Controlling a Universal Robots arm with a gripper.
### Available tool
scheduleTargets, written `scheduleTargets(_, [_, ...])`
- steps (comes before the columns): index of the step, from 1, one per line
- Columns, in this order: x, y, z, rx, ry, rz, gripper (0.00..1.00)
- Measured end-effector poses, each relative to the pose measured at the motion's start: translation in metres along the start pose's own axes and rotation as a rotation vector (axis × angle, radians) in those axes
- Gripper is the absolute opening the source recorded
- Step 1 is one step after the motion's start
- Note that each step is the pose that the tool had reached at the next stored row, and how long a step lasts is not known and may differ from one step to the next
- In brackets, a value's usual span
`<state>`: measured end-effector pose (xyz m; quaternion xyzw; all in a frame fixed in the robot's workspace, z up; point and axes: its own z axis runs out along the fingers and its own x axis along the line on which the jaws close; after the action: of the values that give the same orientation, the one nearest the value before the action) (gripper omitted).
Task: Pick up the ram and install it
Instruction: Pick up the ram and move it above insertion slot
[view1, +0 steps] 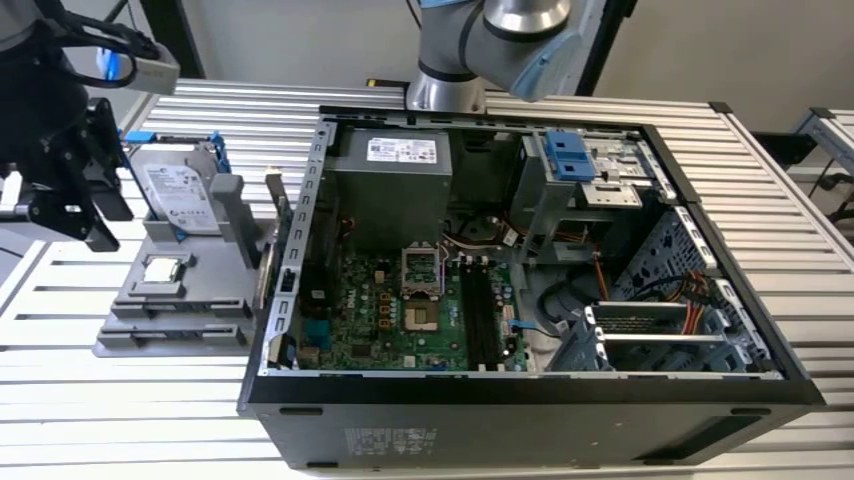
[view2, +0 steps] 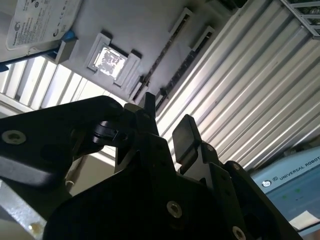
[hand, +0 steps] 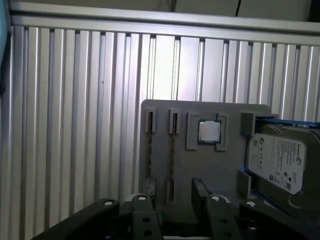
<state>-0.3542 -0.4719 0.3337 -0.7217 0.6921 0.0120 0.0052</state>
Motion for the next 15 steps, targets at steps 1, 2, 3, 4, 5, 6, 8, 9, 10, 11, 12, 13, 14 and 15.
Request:
scheduleTargets(1, [0.0001,-0.0001,0.0017,-0.0001,0.0,0.0,1.0])
scheduleTargets(2, [0.0003,-0.0002,0.0035,0.0,-0.0001,0.0,1.0])
scheduleTargets(3, [0.0005,-0.0002,0.005,0.0,-0.0001,0.0,1.0])
scheduleTargets(4, [0.0008,-0.0003,0.0064,0.0,-0.0001,0.0,1.0])
scheduleTargets(5, [0.0013,-0.0004,0.0077,-0.0001,-0.0002,0.0,1.0])
scheduleTargets(6, [0.0018,-0.0005,0.009,-0.0001,-0.0001,0.0,1.0])
scheduleTargets(8, [0.0027,-0.0007,0.0117,-0.0001,-0.0002,0.0,1.0])
scheduleTargets(9, [0.0033,-0.0008,0.0131,-0.0001,-0.0002,0.0,1.0])
scheduleTargets(10, [0.0039,-0.0009,0.0146,0.0,-0.0002,0.0,1.0])
scheduleTargets(11, [0.0046,-0.0011,0.0159,-0.0002,-0.0001,0.0,1.0])
scheduleTargets(12, [0.0054,-0.0012,0.0174,-0.0002,-0.0001,0.0,1.0])
scheduleTargets(13, [0.0061,-0.0014,0.0189,-0.0001,-0.0002,0.0,1.0])
scheduleTargets(14, [0.0068,-0.0015,0.0203,-0.0002,-0.0002,0.0,1.0])
scheduleTargets(15, [0.0075,-0.0016,0.0215,-0.0004,-0.0001,0.0,1.0])
